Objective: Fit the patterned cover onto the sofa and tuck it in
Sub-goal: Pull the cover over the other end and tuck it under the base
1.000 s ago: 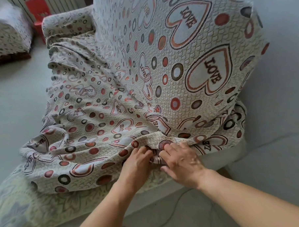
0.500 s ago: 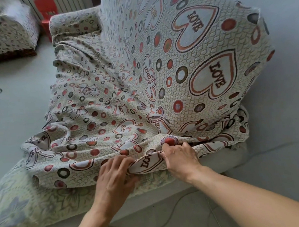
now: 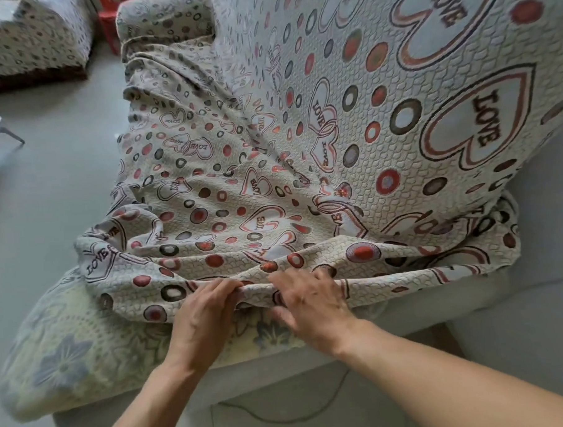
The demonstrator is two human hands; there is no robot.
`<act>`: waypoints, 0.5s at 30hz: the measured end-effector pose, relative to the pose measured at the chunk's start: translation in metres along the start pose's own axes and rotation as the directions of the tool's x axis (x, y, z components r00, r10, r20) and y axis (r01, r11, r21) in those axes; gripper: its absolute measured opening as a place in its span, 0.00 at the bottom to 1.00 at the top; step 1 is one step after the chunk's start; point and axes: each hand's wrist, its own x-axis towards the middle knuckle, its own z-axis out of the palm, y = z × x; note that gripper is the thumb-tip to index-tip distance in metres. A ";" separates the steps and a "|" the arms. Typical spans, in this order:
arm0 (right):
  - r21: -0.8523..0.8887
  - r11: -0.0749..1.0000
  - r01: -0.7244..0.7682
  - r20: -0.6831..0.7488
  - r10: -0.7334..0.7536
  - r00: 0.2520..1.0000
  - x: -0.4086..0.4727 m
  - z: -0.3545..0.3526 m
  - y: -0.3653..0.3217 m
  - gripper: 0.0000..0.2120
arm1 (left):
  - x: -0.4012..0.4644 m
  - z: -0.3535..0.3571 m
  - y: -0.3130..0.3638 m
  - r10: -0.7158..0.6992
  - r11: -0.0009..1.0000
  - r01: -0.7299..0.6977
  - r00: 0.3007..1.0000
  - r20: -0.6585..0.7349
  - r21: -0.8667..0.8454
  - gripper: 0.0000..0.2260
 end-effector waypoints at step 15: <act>-0.078 0.830 -0.553 -0.117 0.543 0.832 0.102 0.003 -0.028 0.09 | 0.034 -0.088 -0.142 -0.177 0.925 0.166 0.984 -0.001 0.343 0.08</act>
